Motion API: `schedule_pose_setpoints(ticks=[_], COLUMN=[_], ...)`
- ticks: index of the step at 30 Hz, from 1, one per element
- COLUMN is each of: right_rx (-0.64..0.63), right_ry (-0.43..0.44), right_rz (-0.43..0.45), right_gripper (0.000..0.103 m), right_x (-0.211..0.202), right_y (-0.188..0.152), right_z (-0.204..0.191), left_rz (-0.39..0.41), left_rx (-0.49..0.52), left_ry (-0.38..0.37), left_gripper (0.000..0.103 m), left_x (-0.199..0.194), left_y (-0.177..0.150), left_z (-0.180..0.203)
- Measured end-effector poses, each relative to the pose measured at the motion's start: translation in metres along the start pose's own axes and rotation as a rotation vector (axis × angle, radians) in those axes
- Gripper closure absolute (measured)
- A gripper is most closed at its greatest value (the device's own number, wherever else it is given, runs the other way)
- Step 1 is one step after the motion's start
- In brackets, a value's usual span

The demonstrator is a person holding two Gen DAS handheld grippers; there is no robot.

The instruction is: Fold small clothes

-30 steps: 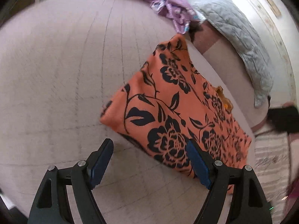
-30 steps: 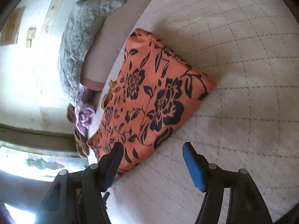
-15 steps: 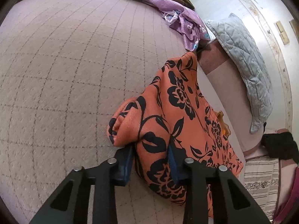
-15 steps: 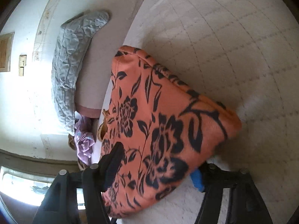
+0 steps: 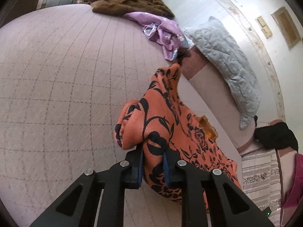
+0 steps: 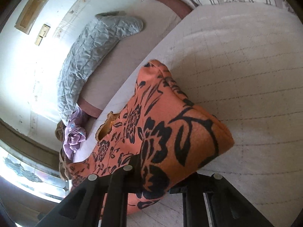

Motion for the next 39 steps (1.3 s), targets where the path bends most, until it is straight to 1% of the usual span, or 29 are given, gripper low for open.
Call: schedule_pose_setpoints(ticks=[2, 6, 8, 9, 10, 11, 12, 14, 15, 16, 17, 18, 19, 20, 21, 23, 24, 25, 26, 27, 28, 30, 32, 33, 34, 35, 37, 38, 39], right_rx=[-0.01, -0.026, -0.03, -0.027, -0.014, 0.005, 0.049, 0.197, 0.263, 0.294, 0.305, 0.303, 0.292, 0.272, 0.222, 0.107, 0.054, -0.005, -0.051, -0.107, -0.134, -0.172, -0.164, -0.142, -0.133, -0.131, -0.129, -0.12, -0.105], right_ry=[-0.002, -0.016, -0.022, -0.032, -0.053, -0.067, -0.083, -0.108, -0.079, -0.077, -0.085, -0.09, -0.106, -0.13, -0.16, -0.156, -0.146, -0.137, -0.129, -0.12, -0.121, -0.126, -0.129, -0.082, -0.09, -0.106, -0.133, -0.145, -0.159], right_rz=[0.001, -0.007, -0.008, -0.017, -0.052, -0.09, -0.138, -0.223, -0.236, -0.232, -0.203, -0.162, -0.088, -0.025, 0.048, 0.091, 0.094, 0.082, 0.06, 0.022, 0.002, -0.043, -0.1, -0.075, -0.092, -0.105, -0.124, -0.131, -0.144], right_gripper=[0.088, 0.088, 0.088, 0.088, 0.088, 0.088, 0.083, 0.074, 0.072, 0.065, 0.061, 0.045, 0.033, 0.033, 0.033, 0.033, 0.038, 0.044, 0.046, 0.053, 0.063, 0.065, 0.065, 0.066, 0.066, 0.066, 0.066, 0.066, 0.065], right_x=[-0.008, -0.033, -0.045, -0.05, -0.049, -0.045, -0.039, -0.032, -0.036, -0.043, -0.056, -0.07, -0.091, -0.107, -0.125, -0.133, -0.131, -0.122, -0.112, -0.092, -0.074, -0.038, 0.001, 0.02, 0.036, 0.05, 0.071, 0.079, 0.088], right_y=[-0.002, -0.01, -0.018, -0.022, -0.028, -0.032, -0.036, -0.039, -0.036, -0.032, -0.025, -0.018, -0.007, 0.002, 0.014, 0.032, 0.04, 0.048, 0.053, 0.059, 0.062, 0.069, 0.073, 0.076, 0.079, 0.082, 0.089, 0.093, 0.098], right_z=[0.002, 0.011, 0.019, 0.025, 0.035, 0.044, 0.054, 0.079, 0.086, 0.091, 0.095, 0.097, 0.1, 0.102, 0.099, 0.082, 0.071, 0.054, 0.041, 0.026, 0.016, 0.005, 0.002, -0.002, -0.002, -0.001, 0.0, 0.002, 0.006], left_rz=[-0.009, -0.061, -0.08, -0.092, -0.108, -0.136, -0.154, -0.188, -0.196, -0.191, -0.162, -0.094, -0.04, 0.031, 0.071, 0.12, 0.125, 0.127, 0.122, 0.113, 0.096, 0.078, 0.055, 0.025, -0.014, -0.022, -0.068, -0.111, -0.142], left_rx=[0.014, 0.01, 0.021, 0.028, 0.037, 0.051, 0.05, 0.024, 0.017, 0.019, 0.04, 0.082, 0.116, 0.172, 0.214, 0.311, 0.339, 0.371, 0.396, 0.415, 0.436, 0.446, 0.441, 0.438, 0.427, 0.416, 0.367, 0.329, 0.301], left_ry=[0.0, -0.001, 0.014, 0.023, 0.029, 0.054, 0.072, 0.049, 0.047, 0.051, 0.079, 0.144, 0.185, 0.231, 0.257, 0.287, 0.291, 0.295, 0.307, 0.32, 0.329, 0.333, 0.338, 0.359, 0.385, 0.393, 0.405, 0.405, 0.402], left_gripper=[0.085, 0.085, 0.085, 0.084, 0.084, 0.081, 0.077, 0.075, 0.075, 0.075, 0.075, 0.073, 0.071, 0.064, 0.058, 0.051, 0.045, 0.043, 0.042, 0.042, 0.042, 0.042, 0.042, 0.042, 0.042, 0.042, 0.042, 0.041, 0.037], left_x=[-0.008, -0.022, -0.026, -0.027, -0.026, -0.023, -0.021, -0.027, -0.032, -0.04, -0.052, -0.068, -0.078, -0.09, -0.095, -0.093, -0.089, -0.08, -0.066, -0.053, -0.033, -0.004, 0.024, 0.041, 0.057, 0.062, 0.078, 0.086, 0.092], left_y=[-0.007, -0.031, -0.045, -0.053, -0.059, -0.063, -0.063, -0.059, -0.056, -0.052, -0.048, -0.041, -0.036, -0.026, -0.019, -0.001, 0.004, 0.011, 0.017, 0.023, 0.028, 0.035, 0.041, 0.043, 0.046, 0.046, 0.052, 0.055, 0.056], left_z=[-0.002, -0.017, -0.026, -0.03, -0.034, -0.038, -0.042, -0.048, -0.049, -0.05, -0.049, -0.046, -0.043, -0.034, -0.024, 0.006, 0.017, 0.03, 0.041, 0.049, 0.058, 0.062, 0.058, 0.053, 0.046, 0.038, 0.027, 0.018, 0.01])
Point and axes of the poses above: each gripper's, at about its wrist camera, not at the fingertips, and x roughly the way its jaws point, z to its right, y to its top, the point moved 5 cm from there along x, roughly the way its jaws point, and after that the axes turned 4 degrees about -z, right-handed, at the moved point
